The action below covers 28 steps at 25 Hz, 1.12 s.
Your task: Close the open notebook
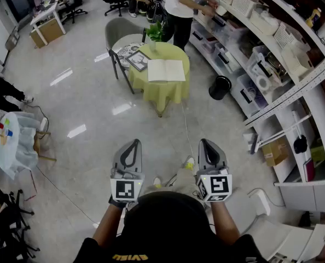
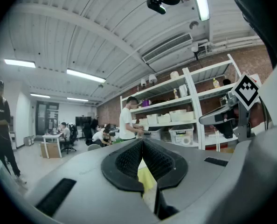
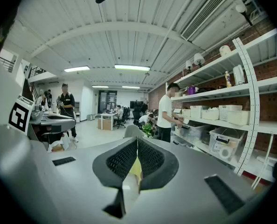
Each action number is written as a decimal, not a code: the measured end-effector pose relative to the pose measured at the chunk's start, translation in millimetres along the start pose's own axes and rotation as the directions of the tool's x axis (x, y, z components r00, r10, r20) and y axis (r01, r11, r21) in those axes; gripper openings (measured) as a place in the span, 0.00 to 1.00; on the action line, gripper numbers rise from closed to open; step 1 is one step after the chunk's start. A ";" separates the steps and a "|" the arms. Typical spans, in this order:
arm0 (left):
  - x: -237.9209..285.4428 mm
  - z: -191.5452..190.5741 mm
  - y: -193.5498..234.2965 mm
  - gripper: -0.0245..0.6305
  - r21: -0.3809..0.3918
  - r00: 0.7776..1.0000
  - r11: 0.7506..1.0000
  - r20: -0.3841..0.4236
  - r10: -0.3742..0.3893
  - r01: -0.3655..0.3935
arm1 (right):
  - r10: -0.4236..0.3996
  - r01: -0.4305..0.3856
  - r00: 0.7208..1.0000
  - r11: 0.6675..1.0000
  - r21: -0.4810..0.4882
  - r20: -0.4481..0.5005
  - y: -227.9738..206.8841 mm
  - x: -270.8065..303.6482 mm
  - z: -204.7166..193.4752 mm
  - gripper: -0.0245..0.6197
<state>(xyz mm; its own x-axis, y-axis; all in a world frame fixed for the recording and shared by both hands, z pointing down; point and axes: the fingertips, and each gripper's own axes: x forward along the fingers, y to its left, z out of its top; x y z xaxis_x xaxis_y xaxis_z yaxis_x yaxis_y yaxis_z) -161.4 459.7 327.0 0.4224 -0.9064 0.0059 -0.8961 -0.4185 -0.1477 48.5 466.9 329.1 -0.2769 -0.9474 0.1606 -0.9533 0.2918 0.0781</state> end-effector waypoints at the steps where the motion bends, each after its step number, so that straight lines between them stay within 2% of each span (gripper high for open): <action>1: -1.3 -1.2 -1.1 0.07 0.003 1.000 1.000 -0.002 -0.004 0.004 | -0.001 0.001 1.000 1.000 -0.007 -0.002 0.0 -3.1 0.1 0.05; 4: -5.0 -4.3 -3.9 0.07 0.003 1.000 1.000 -0.005 -0.013 0.013 | 0.002 -0.003 1.000 1.000 -0.024 -0.012 -0.2 -11.2 -1.6 0.05; 9: -12.7 5.6 -9.3 0.07 -0.048 0.999 0.999 0.049 -0.022 0.024 | -0.017 0.019 1.000 0.998 0.066 -0.026 -13.1 -22.7 -4.7 0.05; 16: -19.3 0.3 -5.7 0.07 -0.025 0.999 1.000 0.035 -0.006 0.007 | 0.006 -0.005 1.000 1.000 0.002 -0.024 -6.4 -21.9 -4.3 0.05; 22: -26.4 -5.2 2.4 0.07 -0.034 1.000 0.999 0.011 0.011 -0.010 | -0.022 0.022 1.000 1.000 0.008 0.012 -4.6 -19.1 -2.8 0.05; 28: -27.3 -6.4 4.2 0.07 -0.016 1.000 1.000 0.003 0.002 -0.002 | -0.013 0.013 1.000 1.000 -0.019 0.013 3.5 -18.3 -2.3 0.06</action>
<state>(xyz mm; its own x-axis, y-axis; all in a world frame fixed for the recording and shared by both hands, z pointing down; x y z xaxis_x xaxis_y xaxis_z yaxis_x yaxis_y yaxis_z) -177.6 482.3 332.5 0.4207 -0.9072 0.0029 -0.8991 -0.4174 -0.1316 50.5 485.6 328.7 -0.2658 -0.9528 0.1468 -0.9544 0.2815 0.0992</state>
